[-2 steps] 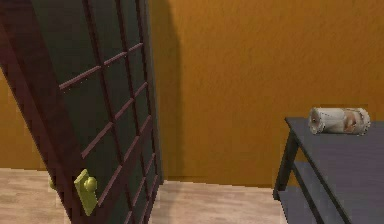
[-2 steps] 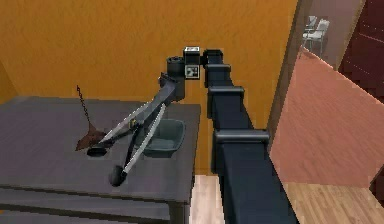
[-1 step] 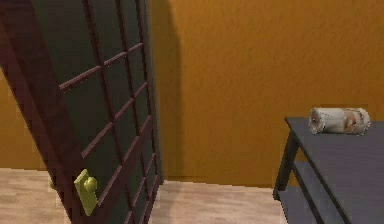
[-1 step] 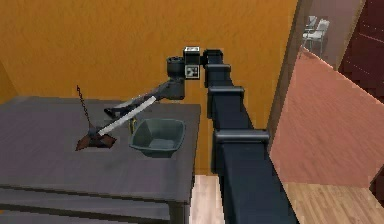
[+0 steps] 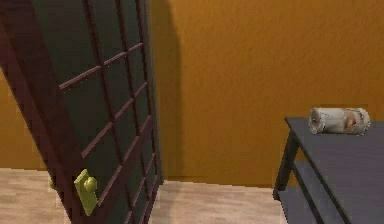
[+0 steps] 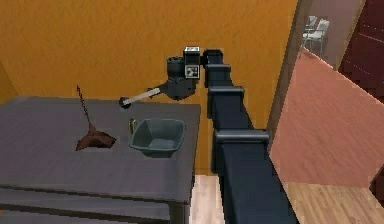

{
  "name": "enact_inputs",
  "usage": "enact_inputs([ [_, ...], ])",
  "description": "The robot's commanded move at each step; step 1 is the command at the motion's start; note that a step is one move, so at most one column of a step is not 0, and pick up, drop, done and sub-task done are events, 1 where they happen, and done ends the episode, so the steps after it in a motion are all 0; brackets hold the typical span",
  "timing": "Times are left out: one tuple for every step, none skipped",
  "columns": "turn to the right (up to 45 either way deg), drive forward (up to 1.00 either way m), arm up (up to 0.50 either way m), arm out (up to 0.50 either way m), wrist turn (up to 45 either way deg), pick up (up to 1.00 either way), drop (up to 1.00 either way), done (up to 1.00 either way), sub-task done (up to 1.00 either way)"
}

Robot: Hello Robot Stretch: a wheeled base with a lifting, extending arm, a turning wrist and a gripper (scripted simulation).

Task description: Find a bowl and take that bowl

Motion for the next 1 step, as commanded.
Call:
enact_inputs([
  [0.0,0.00,0.00,0.00,39.0,0.00,0.00,0.00,0.00],
])
